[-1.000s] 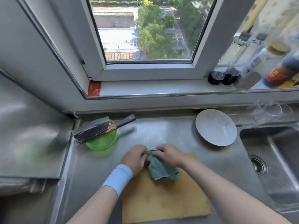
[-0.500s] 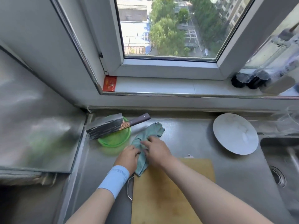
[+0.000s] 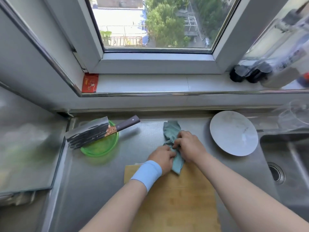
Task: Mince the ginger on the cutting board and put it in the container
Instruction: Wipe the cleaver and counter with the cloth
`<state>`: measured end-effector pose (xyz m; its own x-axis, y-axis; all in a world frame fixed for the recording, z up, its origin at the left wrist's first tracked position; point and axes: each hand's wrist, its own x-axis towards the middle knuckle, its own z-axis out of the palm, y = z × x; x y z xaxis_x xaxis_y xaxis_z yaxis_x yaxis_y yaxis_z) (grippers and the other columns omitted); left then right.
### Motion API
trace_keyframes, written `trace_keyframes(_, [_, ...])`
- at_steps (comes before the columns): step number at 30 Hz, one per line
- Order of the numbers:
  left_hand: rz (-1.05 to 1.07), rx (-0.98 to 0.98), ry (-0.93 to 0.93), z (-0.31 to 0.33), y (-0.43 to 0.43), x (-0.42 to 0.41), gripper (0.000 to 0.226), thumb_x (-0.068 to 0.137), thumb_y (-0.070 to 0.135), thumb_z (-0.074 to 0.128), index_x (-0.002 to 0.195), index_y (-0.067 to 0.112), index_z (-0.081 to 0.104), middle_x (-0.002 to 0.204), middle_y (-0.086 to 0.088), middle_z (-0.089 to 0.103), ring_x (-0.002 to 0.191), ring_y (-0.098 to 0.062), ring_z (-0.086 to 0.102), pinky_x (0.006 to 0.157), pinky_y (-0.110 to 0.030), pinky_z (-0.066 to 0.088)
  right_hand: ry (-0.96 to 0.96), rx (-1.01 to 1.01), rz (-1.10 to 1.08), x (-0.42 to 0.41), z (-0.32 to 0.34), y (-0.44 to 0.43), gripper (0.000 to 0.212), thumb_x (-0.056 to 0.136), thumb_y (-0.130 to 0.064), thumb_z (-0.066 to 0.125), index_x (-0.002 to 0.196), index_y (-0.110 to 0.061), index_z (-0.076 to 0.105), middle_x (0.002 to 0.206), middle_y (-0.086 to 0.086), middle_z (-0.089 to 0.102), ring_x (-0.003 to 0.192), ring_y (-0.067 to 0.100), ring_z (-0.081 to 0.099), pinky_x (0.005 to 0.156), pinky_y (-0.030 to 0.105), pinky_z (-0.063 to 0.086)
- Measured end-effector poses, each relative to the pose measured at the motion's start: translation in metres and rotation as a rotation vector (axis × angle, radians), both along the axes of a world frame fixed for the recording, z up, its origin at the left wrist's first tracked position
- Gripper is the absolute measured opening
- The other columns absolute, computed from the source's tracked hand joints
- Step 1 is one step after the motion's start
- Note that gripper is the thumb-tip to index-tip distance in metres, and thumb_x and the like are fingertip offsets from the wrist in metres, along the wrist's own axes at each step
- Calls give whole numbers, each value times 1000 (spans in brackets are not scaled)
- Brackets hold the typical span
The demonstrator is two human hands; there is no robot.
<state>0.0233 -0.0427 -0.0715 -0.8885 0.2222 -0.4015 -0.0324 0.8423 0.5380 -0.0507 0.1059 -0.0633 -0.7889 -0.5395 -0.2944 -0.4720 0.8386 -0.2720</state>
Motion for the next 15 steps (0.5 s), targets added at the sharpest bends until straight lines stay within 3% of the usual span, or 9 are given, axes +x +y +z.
trace_keyframes(4, [-96,35,-7,5,49,-10,36,95,21,49,127,19,63,133,-5,50,121,-29,48,100,-37,44,11,201,-133,-10,14,35,19,81,-30,61,97,-23,69,110,5,48,105,29,49,84,36,41])
trace_keyframes(7, [-87,-18,8,0,49,-10,38,93,21,52,130,21,60,137,-7,45,117,-35,52,97,-40,47,31,37,-161,-7,14,31,28,71,-27,51,96,-17,60,112,9,47,109,32,47,85,38,41])
trace_keyframes(9, [-54,-62,21,-2,35,-11,38,95,19,50,132,18,56,132,-10,48,113,-37,53,93,-41,47,-108,-115,-169,-7,8,15,52,76,-26,44,126,-22,56,134,12,44,128,33,41,100,40,40])
trace_keyframes(11, [-27,-72,46,-9,20,-9,35,96,21,46,130,18,57,129,-8,51,111,-35,54,90,-39,47,-255,-64,-132,-11,1,1,67,88,-27,37,155,-26,29,163,11,19,150,28,17,120,45,22])
trace_keyframes(13, [-50,-33,95,-14,12,-5,35,96,22,48,127,14,62,127,-7,55,115,-30,53,94,-36,46,-251,61,-38,-18,-8,-4,67,99,-29,36,160,-22,10,168,8,-3,154,22,-4,124,44,6])
trace_keyframes(15, [-41,15,131,-14,17,-3,33,95,21,51,121,10,68,125,-8,59,119,-26,49,99,-35,43,-230,113,16,-24,-11,-1,67,102,-30,33,161,-22,3,167,6,-10,154,19,-10,125,41,0])
